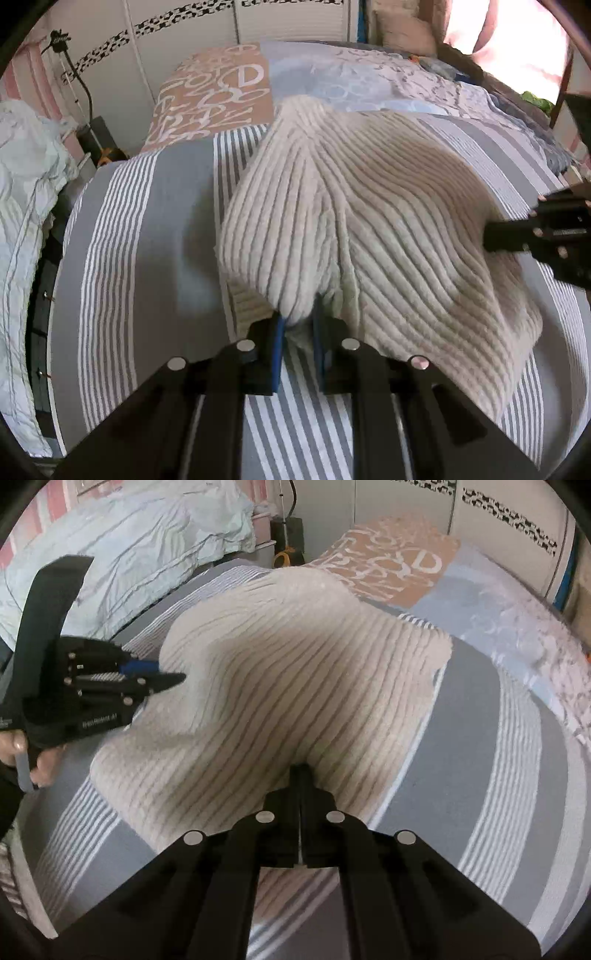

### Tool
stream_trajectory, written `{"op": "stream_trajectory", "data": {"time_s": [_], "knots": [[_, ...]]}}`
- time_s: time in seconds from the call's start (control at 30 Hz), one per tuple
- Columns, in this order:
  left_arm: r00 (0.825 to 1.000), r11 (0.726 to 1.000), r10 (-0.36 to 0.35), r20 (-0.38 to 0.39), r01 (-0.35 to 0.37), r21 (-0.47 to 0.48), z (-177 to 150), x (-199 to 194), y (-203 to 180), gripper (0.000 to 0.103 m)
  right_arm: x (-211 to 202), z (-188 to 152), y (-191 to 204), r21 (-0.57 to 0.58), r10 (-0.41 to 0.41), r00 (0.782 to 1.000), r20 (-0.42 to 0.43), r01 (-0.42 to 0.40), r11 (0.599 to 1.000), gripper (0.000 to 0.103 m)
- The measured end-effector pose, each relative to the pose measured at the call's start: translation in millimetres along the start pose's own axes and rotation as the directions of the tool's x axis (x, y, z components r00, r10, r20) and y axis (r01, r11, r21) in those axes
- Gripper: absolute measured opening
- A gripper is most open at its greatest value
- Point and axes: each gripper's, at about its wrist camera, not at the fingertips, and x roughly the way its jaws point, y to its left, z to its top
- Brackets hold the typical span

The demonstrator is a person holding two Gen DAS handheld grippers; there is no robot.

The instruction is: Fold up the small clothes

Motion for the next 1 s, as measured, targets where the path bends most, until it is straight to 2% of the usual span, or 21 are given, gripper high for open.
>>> {"op": "stream_trajectory", "data": {"time_s": [0.1,0.13,0.2,0.23,0.27,0.3,0.37,0.4,0.47,0.5,0.53,0.57,0.63,0.77,0.83,1.0], "knots": [[1.0,1.0,0.009,0.005,-0.009,-0.012,1.7,-4.3,1.7,0.02,-15.5,-5.4,-12.6,0.031,-0.019,0.999,0.037,0.017,0.999,0.002],[1.0,1.0,0.018,0.007,-0.018,-0.015,2.4,-6.2,1.5,0.026,-18.3,-2.0,-14.4,0.04,-0.031,0.999,0.044,0.029,0.999,0.004],[0.997,0.997,0.069,0.024,-0.069,-0.016,1.9,-14.1,0.9,0.043,-23.9,-5.9,-23.3,0.063,-0.055,0.997,0.057,0.051,0.997,0.014],[0.995,0.995,0.094,0.041,-0.094,-0.018,0.9,-19.0,0.7,0.057,-25.2,-7.0,-26.2,0.072,-0.062,0.996,0.063,0.058,0.996,0.024],[0.993,0.994,0.105,0.053,-0.104,-0.021,-1.5,-22.5,1.3,0.062,-26.6,-8.9,-28.4,0.081,-0.069,0.995,0.069,0.063,0.995,0.035],[0.992,0.994,0.108,0.06,-0.107,-0.025,-2.3,-25.1,2.7,0.063,-28.5,-12.0,-30.6,0.093,-0.081,0.994,0.079,0.074,0.993,0.039],[0.992,0.993,0.114,0.056,-0.112,-0.036,-3.5,-27.8,5.0,0.073,-31.0,-17.0,-33.8,0.109,-0.099,0.991,0.094,0.088,0.99,0.048],[0.991,0.992,0.126,0.055,-0.123,-0.041,-4.5,-28.8,5.4,0.073,-34.2,-21.0,-37.7,0.129,-0.1,0.989,0.112,0.085,0.988,0.052],[0.989,0.99,0.136,0.052,-0.134,-0.032,-7.0,-30.2,4.6,0.073,-36.2,-24.8,-44.0,0.17,-0.11,0.985,0.136,0.086,0.982,0.069],[0.987,0.989,0.149,0.051,-0.148,-0.028,-8.6,-31.2,3.4,0.075,-35.9,-24.3,-45.1,0.183,-0.117,0.983,0.141,0.091,0.979,0.071],[0.985,0.986,0.163,0.053,-0.162,-0.025,-10.2,-32.4,3.1,0.084,-36.1,-25.9,-47.3,0.194,-0.125,0.981,0.148,0.095,0.976,0.073],[0.98,0.982,0.19,0.063,-0.189,-0.02,-11.1,-34.6,2.4,0.088,-36.3,-27.8,-50.2,0.209,-0.141,0.978,0.156,0.107,0.972,0.078],[0.975,0.977,0.212,0.071,-0.212,-0.012,-12.9,-37.2,1.8,0.088,-36.9,-29.2,-50.3,0.226,-0.166,0.972,0.165,0.127,0.966,0.083],[0.978,0.98,0.199,0.07,-0.198,-0.019,-15.5,-40.9,4.4,0.089,-38.2,-29.5,-51.3,0.257,-0.184,0.965,0.186,0.133,0.957,0.094],[0.978,0.981,0.196,0.069,-0.195,-0.026,-16.5,-41.9,6.7,0.092,-38.9,-29.7,-50.4,0.259,-0.19,0.963,0.193,0.137,0.956,0.096],[0.978,0.979,0.203,0.059,-0.201,-0.029,-15.1,-40.3,6.2,0.093,-42.1,-32.7,-45.5,0.257,-0.226,0.952,0.207,0.17,0.951,0.1]]}}
